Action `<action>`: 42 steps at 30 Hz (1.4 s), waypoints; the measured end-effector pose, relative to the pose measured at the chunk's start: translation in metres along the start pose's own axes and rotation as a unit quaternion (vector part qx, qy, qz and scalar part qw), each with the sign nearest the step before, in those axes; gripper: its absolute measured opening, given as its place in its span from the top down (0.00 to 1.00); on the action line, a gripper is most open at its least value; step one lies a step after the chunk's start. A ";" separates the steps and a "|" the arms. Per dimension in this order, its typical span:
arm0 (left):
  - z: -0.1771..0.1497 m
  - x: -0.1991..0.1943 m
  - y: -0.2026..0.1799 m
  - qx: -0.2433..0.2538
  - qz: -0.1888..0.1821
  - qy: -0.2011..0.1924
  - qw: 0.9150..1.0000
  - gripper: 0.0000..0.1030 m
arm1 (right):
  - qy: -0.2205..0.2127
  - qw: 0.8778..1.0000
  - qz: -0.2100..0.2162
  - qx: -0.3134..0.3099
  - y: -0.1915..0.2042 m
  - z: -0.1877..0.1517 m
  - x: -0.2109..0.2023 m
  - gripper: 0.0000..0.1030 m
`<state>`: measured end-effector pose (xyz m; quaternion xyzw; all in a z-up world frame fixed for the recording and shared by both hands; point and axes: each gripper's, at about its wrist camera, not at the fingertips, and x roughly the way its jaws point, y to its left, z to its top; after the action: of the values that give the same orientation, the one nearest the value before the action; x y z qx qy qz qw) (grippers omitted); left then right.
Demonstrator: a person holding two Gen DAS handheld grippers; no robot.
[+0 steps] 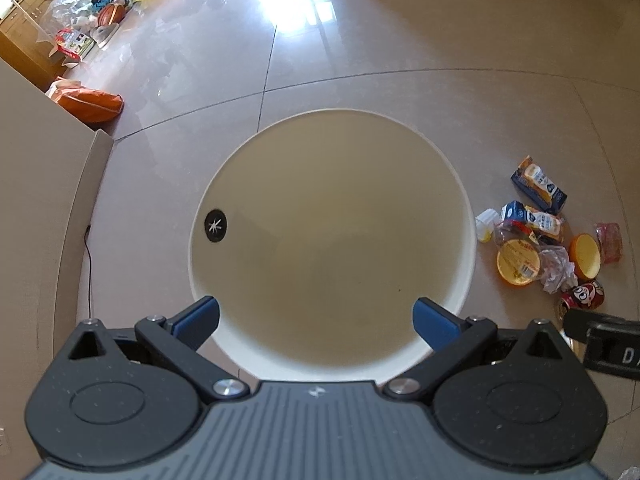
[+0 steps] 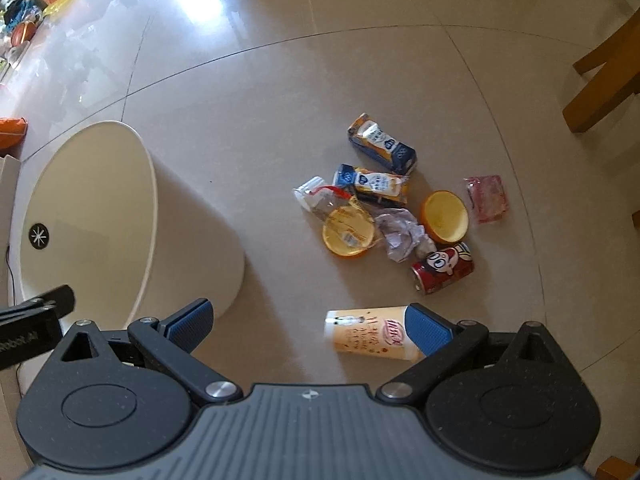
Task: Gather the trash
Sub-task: 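Close the left tool on the white bin rim while the right tool nears the milk-tea cup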
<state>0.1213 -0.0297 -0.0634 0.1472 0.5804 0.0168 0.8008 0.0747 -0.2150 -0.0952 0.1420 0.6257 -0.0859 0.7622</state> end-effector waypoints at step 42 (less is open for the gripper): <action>0.015 0.134 0.135 -0.046 -0.075 -0.052 0.995 0.55 | -0.022 0.999 -0.038 -0.018 -0.001 0.004 0.012 0.00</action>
<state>0.1981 0.1224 -0.1484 0.0673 0.5462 -0.0245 0.8346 0.0804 -0.2168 -0.1064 0.1027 0.6149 -0.1067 0.7746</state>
